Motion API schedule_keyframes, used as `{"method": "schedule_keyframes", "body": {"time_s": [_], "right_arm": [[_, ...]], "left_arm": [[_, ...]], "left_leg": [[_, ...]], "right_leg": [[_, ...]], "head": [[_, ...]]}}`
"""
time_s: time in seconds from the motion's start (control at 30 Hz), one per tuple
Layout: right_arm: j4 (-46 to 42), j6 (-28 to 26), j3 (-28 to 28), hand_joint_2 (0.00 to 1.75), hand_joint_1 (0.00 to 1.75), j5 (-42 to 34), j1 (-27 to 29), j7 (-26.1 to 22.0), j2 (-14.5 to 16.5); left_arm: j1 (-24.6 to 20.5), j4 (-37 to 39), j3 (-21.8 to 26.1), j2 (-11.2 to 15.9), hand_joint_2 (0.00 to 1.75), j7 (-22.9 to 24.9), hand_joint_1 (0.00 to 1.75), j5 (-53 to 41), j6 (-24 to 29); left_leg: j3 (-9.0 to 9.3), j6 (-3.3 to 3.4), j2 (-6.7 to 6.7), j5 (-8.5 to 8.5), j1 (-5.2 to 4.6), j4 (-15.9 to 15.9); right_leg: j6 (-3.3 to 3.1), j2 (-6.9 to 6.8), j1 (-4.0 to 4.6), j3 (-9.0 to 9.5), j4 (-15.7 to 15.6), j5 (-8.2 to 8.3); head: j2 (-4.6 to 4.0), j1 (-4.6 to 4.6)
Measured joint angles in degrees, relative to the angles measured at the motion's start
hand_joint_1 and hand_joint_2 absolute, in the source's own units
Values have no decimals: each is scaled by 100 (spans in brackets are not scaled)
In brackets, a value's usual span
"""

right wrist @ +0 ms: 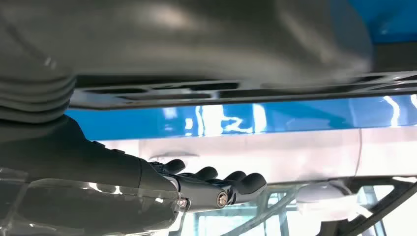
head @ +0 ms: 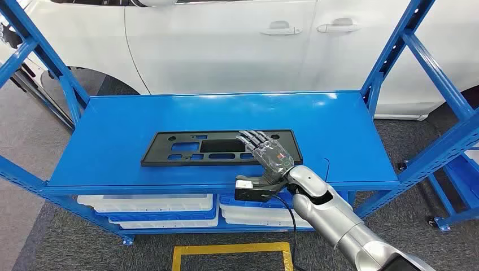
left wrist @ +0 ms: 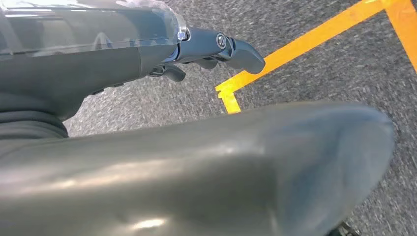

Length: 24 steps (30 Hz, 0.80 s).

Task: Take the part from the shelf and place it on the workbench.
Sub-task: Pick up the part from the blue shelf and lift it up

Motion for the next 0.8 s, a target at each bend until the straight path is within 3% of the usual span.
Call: {"method": "schedule_keyframes", "body": {"time_s": [0.03,0.07,0.13,0.2,0.27,0.3,0.33,0.37,0.4,0.47,0.5,0.6,0.67,0.7,0.8], "right_arm": [[9,6,0,116,0,-23,2,-16,2],[16,10,-1,87,0,-44,2,-32,6],[41,31,-13,0,0,-120,-3,-84,14],[63,50,-31,0,0,-159,-20,-106,15],[92,61,-35,0,0,-169,-24,-111,17],[108,63,-33,44,0,-170,-19,-114,18],[125,64,-32,87,0,-170,-15,-119,19],[141,64,-32,131,0,-170,-17,-130,20],[154,66,-32,175,0,-169,-25,-143,20],[170,72,-30,175,0,-160,-61,-174,20],[175,78,-25,175,0,-151,-78,-186,21],[191,97,2,175,0,-131,-103,-209,23],[199,104,13,175,0,-126,-130,-211,22],[202,107,17,175,0,-111,-147,-211,25],[227,67,57,175,0,41,-174,-193,32]], "left_arm": [[6,0,0,0,0,-2,0,3,-1],[11,0,-1,1,0,-3,0,5,-1],[21,0,-1,0,0,-8,0,13,-2],[15,0,-2,-2,0,-11,0,18,-4],[15,0,-3,-2,0,-12,0,22,-9],[17,0,-3,-2,0,-12,0,24,-11],[21,0,-3,-2,0,-12,0,26,-14],[23,0,-3,-3,0,-12,0,26,-17],[23,0,-3,-4,0,-13,0,27,-19],[20,0,-3,-5,0,-16,0,32,-23],[17,0,-3,-5,0,-17,0,39,-25],[8,0,-3,-4,0,-20,0,57,-28],[11,0,-3,-4,0,-20,0,58,-28],[11,0,-3,-4,0,-20,0,60,-27],[20,0,-3,-4,0,-23,0,66,-23]], "left_leg": [[-1,19,-2,38,-3,3],[0,35,-4,62,-5,1],[29,104,-2,166,23,-45],[55,157,6,216,51,-98],[45,180,10,221,41,-99],[38,183,10,219,38,-94],[33,184,8,216,37,-86],[30,180,4,209,38,-73],[30,169,-1,198,40,-54],[21,123,-10,156,30,8],[11,97,-11,136,18,34],[-2,14,-9,110,8,55],[-50,-52,-7,8,28,183],[-148,-83,-5,-131,37,410],[-677,-143,-3,-632,56,1527]], "right_leg": [[18,-1,-1,0,0,-4],[36,-1,-1,4,-5,-2],[104,-3,-2,-9,37,-46],[159,-4,-8,-177,422,-299],[202,-4,-25,-539,1204,-691],[220,-6,-35,-695,1534,-807],[232,-7,-44,-764,1678,-816],[238,-10,-52,-709,1575,-711],[237,-14,-59,-547,1260,-528],[205,-18,-59,-141,455,-212],[174,-16,-55,-22,210,-144],[60,-5,-32,22,97,-133],[-15,-11,-38,31,70,-118],[-46,-14,-46,37,56,-112],[-83,-17,-33,37,55,-119]], "head": [[0,0],[0,0],[0,1],[0,1],[0,0],[0,0],[0,0],[0,0],[0,0],[0,0],[0,0],[0,0],[0,0],[0,0],[0,0]]}}
